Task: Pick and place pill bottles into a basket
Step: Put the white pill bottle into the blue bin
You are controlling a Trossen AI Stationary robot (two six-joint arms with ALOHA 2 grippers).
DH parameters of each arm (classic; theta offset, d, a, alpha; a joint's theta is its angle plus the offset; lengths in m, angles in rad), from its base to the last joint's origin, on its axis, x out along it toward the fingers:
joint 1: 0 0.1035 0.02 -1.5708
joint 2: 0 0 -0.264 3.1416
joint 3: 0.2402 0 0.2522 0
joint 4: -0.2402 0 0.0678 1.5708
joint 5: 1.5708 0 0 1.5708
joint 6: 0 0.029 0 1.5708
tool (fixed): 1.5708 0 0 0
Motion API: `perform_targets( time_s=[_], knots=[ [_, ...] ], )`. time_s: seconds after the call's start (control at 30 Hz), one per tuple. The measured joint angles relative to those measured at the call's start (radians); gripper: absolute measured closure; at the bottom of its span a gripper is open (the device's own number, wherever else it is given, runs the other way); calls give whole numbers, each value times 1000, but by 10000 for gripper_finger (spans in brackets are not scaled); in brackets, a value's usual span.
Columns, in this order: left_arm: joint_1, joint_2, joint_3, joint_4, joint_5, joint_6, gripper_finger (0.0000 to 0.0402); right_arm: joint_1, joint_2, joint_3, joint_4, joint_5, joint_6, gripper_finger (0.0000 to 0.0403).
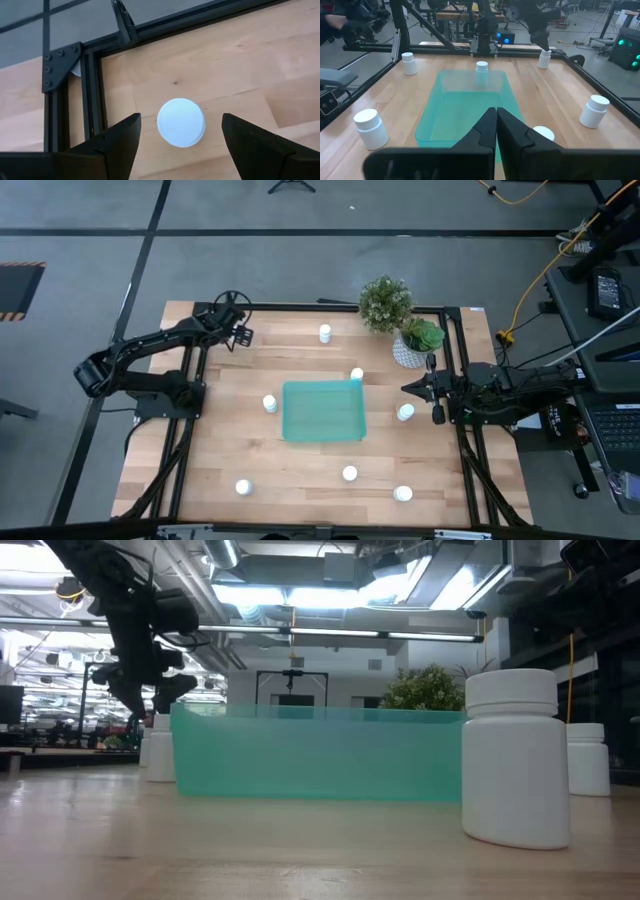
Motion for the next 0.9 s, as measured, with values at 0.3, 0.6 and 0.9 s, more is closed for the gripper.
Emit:
perform_targets(
  time_s=[0.3, 0.6, 0.9],
  knots=[
    [42, 0, 0, 37, 68, 58, 130, 0, 0, 0, 0, 0, 0, 386],
    [48, 83, 0, 42, 51, 68, 130, 0, 0, 0, 0, 0, 0, 386],
    [58, 143, 0, 172, 113, 143, 130, 0, 0, 0, 0, 0, 0, 386]
  ],
)
